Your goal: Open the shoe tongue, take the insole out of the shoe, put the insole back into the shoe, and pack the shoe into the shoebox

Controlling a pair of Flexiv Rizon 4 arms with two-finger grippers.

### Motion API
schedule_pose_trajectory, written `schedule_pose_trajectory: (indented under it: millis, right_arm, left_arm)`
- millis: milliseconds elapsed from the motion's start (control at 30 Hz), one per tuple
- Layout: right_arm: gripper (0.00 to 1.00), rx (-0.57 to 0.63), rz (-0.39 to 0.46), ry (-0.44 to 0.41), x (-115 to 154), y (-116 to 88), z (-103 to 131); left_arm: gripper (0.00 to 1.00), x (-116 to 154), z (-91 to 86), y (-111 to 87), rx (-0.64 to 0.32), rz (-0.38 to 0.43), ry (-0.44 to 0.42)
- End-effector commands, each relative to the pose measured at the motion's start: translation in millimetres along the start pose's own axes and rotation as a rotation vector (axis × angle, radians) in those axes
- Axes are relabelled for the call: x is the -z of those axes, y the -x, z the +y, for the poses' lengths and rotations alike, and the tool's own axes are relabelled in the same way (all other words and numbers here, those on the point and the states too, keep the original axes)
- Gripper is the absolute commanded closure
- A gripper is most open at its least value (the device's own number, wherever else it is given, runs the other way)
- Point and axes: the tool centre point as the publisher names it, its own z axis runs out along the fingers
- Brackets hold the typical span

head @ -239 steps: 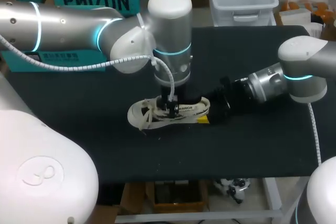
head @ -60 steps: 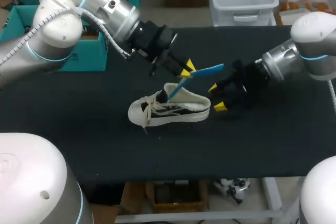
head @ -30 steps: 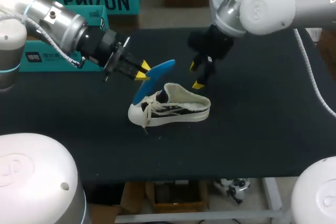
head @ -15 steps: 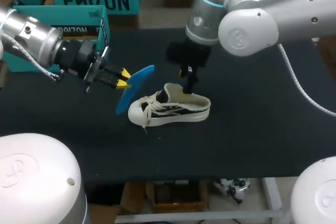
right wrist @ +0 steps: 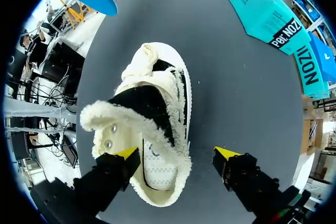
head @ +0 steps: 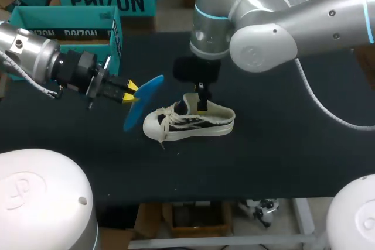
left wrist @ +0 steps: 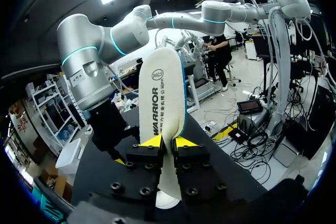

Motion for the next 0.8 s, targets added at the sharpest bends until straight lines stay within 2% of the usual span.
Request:
schedule_pose_trajectory:
  millis: [33,300,800]
  right_arm:
    - [1.0,-0.007,-0.004,-0.063,0,2,7]
    - [1.0,-0.025,0.005,-0.091,-4,2,11]
    - [1.0,-0.196,0.014,-0.096,1,-5,5]
  left_arm:
    - [1.0,0,3.2,-1.0,0.0,-0.003,-0.005]
    - [1.0,3,5.7,-1.2,0.002,0.0,-0.006]
    - [1.0,-7,5.9,19.3,-0.01,0.081,-0.059]
